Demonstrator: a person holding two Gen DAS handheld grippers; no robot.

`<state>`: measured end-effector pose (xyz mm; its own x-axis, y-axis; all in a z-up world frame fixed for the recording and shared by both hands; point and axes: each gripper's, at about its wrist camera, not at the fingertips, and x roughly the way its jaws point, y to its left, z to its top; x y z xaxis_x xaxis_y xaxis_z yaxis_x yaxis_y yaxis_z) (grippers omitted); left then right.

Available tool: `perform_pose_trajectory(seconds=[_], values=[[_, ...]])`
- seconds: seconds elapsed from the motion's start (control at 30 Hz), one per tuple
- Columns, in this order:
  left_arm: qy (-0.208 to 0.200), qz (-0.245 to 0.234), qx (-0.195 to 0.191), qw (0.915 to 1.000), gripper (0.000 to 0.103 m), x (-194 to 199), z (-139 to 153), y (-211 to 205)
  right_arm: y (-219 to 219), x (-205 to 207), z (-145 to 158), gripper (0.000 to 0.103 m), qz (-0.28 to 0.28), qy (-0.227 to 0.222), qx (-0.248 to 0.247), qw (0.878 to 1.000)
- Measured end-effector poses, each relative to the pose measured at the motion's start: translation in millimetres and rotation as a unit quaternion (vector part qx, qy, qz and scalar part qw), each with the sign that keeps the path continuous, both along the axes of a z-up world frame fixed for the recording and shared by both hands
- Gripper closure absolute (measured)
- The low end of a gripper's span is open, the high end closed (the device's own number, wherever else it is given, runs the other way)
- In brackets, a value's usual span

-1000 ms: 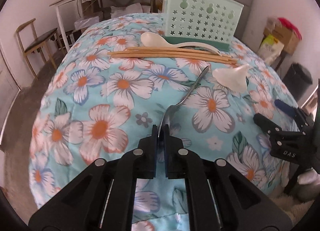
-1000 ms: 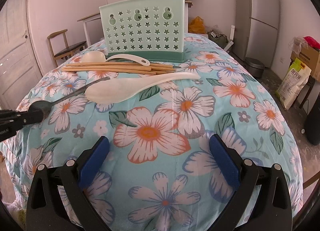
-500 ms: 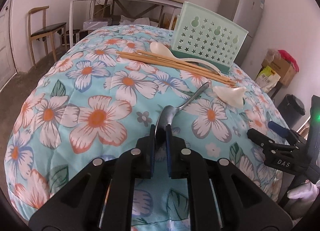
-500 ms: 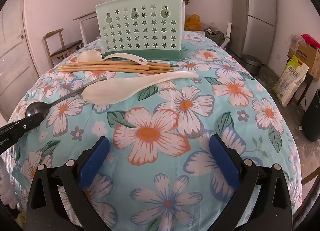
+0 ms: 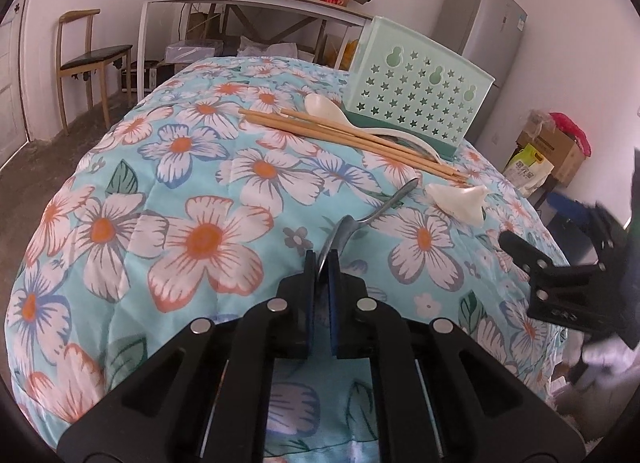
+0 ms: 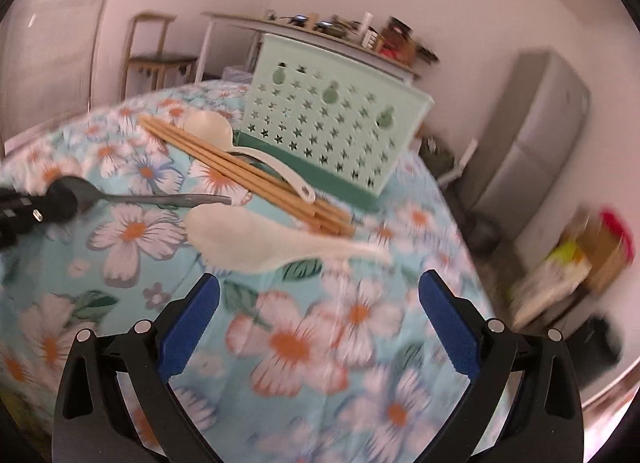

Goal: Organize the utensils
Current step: 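Lift the metal spoon off the table with the left tool, then grasp the white plastic spoon with the right tool while the left holds the metal spoon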

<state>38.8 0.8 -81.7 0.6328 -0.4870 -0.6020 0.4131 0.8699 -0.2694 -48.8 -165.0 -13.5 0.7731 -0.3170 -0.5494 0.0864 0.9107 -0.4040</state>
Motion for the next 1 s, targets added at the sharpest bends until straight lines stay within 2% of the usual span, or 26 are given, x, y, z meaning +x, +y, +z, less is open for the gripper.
perform_pose_trajectory(seconds=[0.1,0.2,0.3,0.4,0.6,0.7,0.8,0.87,0.93,1.0], values=[[0.001,0.001,-0.007,1.0,0.098,1,-1,3,17,11,-5,0.006,0.04,0.024,-0.078,0.996],[0.003,0.002,-0.015,0.9999,0.098,2,-1,7,39,13,-15,0.006,0.078,0.041,-0.16,0.983],[0.005,0.001,-0.02,0.9998,0.098,3,-2,9,51,16,-18,0.007,0.091,0.049,-0.197,0.975],[0.006,0.0,-0.023,0.9997,0.098,4,-2,10,57,23,-16,0.013,0.097,0.056,-0.204,0.973],[0.007,-0.001,-0.026,0.9996,0.098,4,-3,10,60,39,-24,0.031,0.1,0.073,-0.199,0.972],[0.007,-0.001,-0.026,0.9996,0.098,4,-3,10,60,45,-28,0.044,0.099,0.084,-0.186,0.974],[0.006,0.0,-0.024,0.9997,0.098,4,-3,11,63,50,-32,0.065,0.104,0.093,-0.175,0.975],[0.004,0.003,-0.02,0.9998,0.098,4,-1,11,66,50,-33,0.086,0.113,0.1,-0.172,0.974],[-0.003,0.005,-0.013,0.9999,0.098,1,3,12,68,46,-31,0.094,0.12,0.102,-0.161,0.974],[-0.014,0.009,-0.007,0.9998,0.1,-2,10,13,65,42,-25,0.094,0.123,0.097,-0.145,0.977]])
